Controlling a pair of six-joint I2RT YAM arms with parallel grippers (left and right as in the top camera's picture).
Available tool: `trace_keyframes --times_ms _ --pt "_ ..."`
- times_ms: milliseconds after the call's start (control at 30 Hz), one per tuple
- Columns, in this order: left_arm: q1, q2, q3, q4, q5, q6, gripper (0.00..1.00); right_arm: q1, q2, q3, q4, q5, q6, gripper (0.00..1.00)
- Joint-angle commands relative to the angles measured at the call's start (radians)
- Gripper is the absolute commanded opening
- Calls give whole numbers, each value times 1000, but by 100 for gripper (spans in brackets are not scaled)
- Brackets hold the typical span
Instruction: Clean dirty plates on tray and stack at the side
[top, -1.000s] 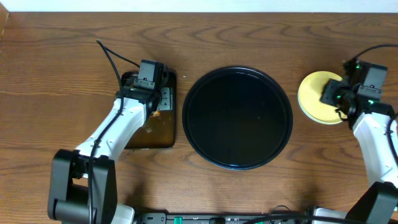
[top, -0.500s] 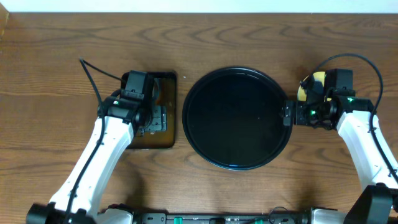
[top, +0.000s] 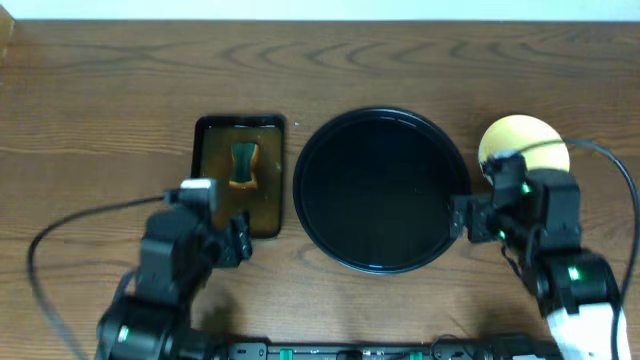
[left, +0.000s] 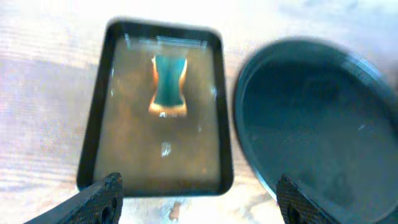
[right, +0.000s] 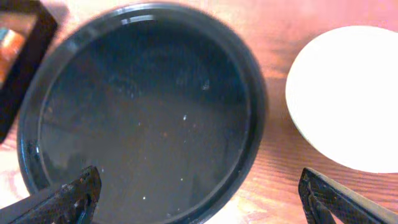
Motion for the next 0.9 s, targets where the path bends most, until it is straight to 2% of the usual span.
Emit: trace_keyframes --times_ms 0,633,867 --pt "4 -93 -10 6 6 13 79 4 -79 -16 0 24 14 99" --pt "4 -110 -10 -2 6 13 80 4 -78 -16 0 24 14 99" --pt "4 -110 -10 -2 6 13 80 -38 -235 -62 32 62 -17 99"
